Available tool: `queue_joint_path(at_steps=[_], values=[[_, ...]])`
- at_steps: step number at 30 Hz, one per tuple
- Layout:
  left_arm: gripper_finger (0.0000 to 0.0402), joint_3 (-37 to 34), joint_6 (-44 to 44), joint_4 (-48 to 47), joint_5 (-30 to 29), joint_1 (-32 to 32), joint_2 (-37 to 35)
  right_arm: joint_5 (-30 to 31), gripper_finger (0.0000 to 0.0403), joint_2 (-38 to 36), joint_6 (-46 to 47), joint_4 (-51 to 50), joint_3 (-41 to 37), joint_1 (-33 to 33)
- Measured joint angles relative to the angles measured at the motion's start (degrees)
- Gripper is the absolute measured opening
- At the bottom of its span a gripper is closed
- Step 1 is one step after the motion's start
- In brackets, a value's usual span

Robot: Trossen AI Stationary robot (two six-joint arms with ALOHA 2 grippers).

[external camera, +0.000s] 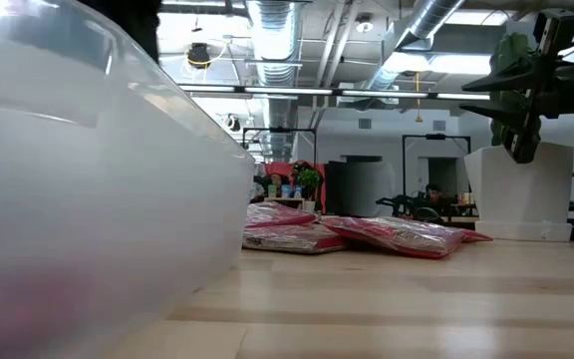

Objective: Sort popcorn bags into baskets
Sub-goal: Put the popcorn bag into the transparent bin

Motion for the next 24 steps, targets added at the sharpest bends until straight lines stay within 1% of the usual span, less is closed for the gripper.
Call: queue_joint_path(at_steps=[3, 6, 7, 9, 12, 15, 17, 19, 24], values=[[0.0175, 0.00, 15.19, -0.25, 2.63, 8.45, -2.92, 0.00, 0.0127, 0.00, 0.00, 0.01, 0.00, 0.00], [0.0196, 0.00, 29.39, 1.93, 7.04, 16.46, -3.00, 0.00, 0.0125, 0.00, 0.02, 0.01, 0.00, 0.00], [0.0206, 0.00, 33.46, 2.55, 8.76, 18.86, -2.58, 0.02, 0.0125, -0.01, 0.02, 0.01, 0.00, 0.01], [0.0227, 0.00, 38.89, 3.60, 11.89, 22.98, -1.24, 0.00, 0.0127, -0.01, 0.04, 0.01, 0.00, 0.02], [0.0260, 0.00, 44.52, 4.61, 14.99, 27.37, 1.58, 0.00, 0.0130, 0.01, 0.04, -0.01, 0.00, 0.02], [0.0281, 0.00, 48.18, 4.56, 15.84, 29.78, 5.10, 0.00, 0.0132, -0.01, 0.02, 0.01, 0.00, 0.02], [0.0286, 0.00, 51.07, 4.99, 15.82, 30.72, 7.67, 0.00, 0.0133, -0.01, 0.02, 0.01, 0.00, 0.02], [0.0287, 0.00, 53.00, 7.50, 15.88, 31.18, 10.29, 0.03, 0.0134, 0.00, 0.02, 0.01, 0.00, 0.02], [0.0288, 0.00, 54.89, 11.85, 16.00, 31.58, 16.49, 0.19, 0.0132, -0.01, 0.08, 0.01, 0.00, 0.02]])
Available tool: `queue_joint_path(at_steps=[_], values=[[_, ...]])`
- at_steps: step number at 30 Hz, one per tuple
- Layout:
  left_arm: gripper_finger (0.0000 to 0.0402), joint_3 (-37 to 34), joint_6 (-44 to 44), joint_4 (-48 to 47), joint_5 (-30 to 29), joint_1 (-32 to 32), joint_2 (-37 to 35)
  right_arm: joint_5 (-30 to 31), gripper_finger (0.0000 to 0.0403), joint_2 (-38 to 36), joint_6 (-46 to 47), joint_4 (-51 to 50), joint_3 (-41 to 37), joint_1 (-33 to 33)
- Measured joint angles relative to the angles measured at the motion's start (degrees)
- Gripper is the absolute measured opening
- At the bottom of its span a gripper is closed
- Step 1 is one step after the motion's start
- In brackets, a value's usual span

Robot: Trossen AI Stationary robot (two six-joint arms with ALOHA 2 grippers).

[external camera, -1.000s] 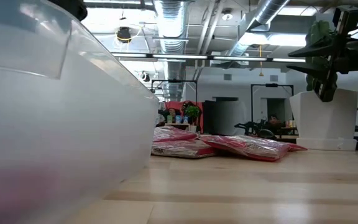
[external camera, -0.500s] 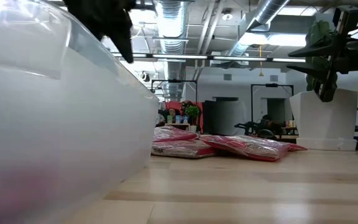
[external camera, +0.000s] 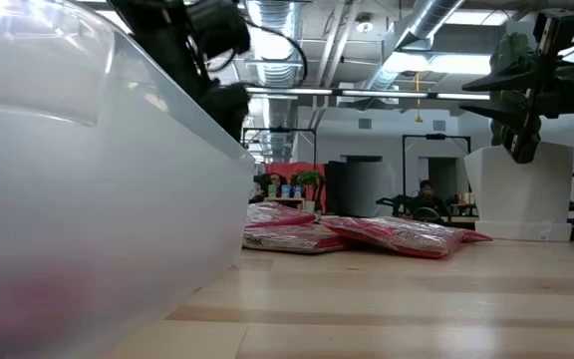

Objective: Sort popcorn bags into baskets
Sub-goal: Put the popcorn bag into the transparent bin

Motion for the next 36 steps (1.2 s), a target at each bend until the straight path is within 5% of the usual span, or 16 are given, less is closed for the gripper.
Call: queue_joint_path(at_steps=[12, 26, 36], values=[[0.0276, -0.20, 1.23, 1.97, 1.81, 1.75, 6.11, 0.12, 0.0129, -0.01, 0.09, 0.02, 0.00, -0.02], [0.0020, -2.84, -1.93, 2.88, 7.56, 3.58, 7.12, 0.29, 0.0123, -0.01, -0.08, 0.04, 0.00, -0.04], [0.0006, 3.82, -5.29, -2.55, 10.27, 3.46, 6.84, 0.31, 0.0123, -0.01, -0.08, 0.04, 0.00, -0.04]])
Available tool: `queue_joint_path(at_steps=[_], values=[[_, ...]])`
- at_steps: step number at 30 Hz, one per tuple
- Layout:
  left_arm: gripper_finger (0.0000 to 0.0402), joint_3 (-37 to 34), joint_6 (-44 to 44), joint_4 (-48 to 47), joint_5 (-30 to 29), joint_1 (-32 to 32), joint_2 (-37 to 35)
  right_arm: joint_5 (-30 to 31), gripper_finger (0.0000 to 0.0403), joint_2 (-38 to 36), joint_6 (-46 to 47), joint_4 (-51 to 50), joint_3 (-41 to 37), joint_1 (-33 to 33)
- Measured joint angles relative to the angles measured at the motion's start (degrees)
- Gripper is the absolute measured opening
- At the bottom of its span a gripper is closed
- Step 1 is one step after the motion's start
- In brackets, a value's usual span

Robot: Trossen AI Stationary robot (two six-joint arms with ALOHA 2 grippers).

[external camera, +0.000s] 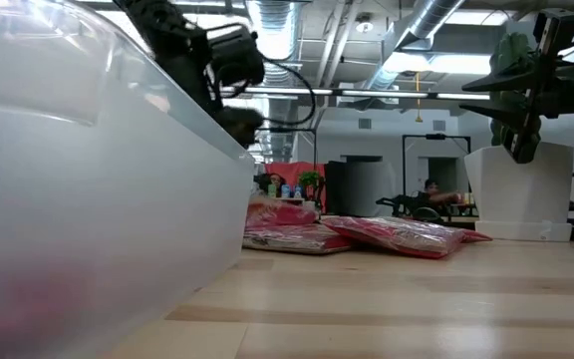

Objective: Sort popcorn bags into baskets
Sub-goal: Put the popcorn bag into the transparent bin

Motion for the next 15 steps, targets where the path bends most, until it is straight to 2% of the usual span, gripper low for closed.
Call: queue_joint_path(at_steps=[8, 12, 15], values=[[0.0004, 9.94, -2.73, -15.13, -0.14, -3.38, -3.19, 0.00, 0.0123, 0.02, -0.63, 0.00, 0.00, 0.00], [0.0004, 11.21, -11.05, -19.27, -0.79, -7.72, -7.83, 0.00, 0.0123, 0.00, -1.07, 0.00, 0.00, -0.02], [0.0003, 11.24, -19.29, -21.72, -4.16, -12.55, -12.31, 0.00, 0.0123, 0.00, -1.49, 0.00, 0.00, -0.02]])
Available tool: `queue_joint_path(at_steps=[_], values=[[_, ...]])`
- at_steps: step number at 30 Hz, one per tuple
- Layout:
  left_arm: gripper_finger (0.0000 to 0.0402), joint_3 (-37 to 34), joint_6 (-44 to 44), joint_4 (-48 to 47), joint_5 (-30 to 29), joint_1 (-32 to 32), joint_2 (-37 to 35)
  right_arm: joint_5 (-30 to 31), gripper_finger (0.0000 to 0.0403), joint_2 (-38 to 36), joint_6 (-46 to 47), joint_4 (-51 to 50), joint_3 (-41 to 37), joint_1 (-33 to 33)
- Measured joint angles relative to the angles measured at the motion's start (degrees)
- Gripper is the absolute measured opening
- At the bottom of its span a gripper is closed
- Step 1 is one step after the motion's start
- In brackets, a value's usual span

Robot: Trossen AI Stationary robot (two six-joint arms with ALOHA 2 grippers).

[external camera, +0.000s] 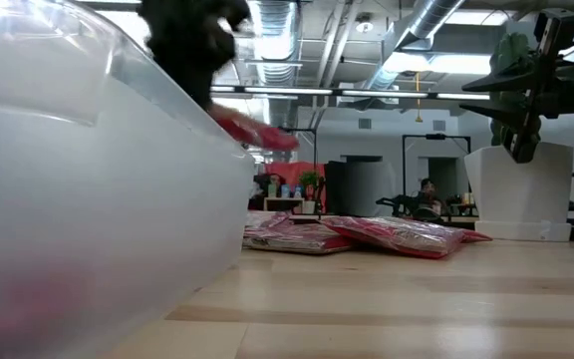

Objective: Sort popcorn bags into baskets
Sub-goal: Put the popcorn bag into the transparent bin

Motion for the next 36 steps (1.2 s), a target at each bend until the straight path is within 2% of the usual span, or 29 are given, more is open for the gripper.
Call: queue_joint_path(at_steps=[4, 9, 19, 28, 36], values=[[0.0003, 0.02, -13.65, -3.72, -6.94, -8.88, -5.17, 0.00, 0.0123, 0.00, 0.00, 0.00, 0.00, 0.00], [0.0003, 0.05, -29.70, -6.39, -15.15, -21.11, -7.31, -0.02, 0.0123, 0.00, 0.00, 0.00, 0.00, 0.00], [0.0004, 0.07, -56.80, -9.18, -21.48, -40.35, -5.50, -0.04, 0.0123, 0.00, 0.00, 0.00, 0.00, 0.00], [0.0004, 0.07, -66.62, -9.03, -20.88, -49.79, -1.30, -0.06, 0.0123, 0.00, 0.02, 0.00, 0.00, 0.00], [0.0004, -0.81, -68.39, -5.26, -21.28, -51.92, 2.49, -0.07, 0.0123, 0.00, 0.07, 0.00, 0.00, 0.00]])
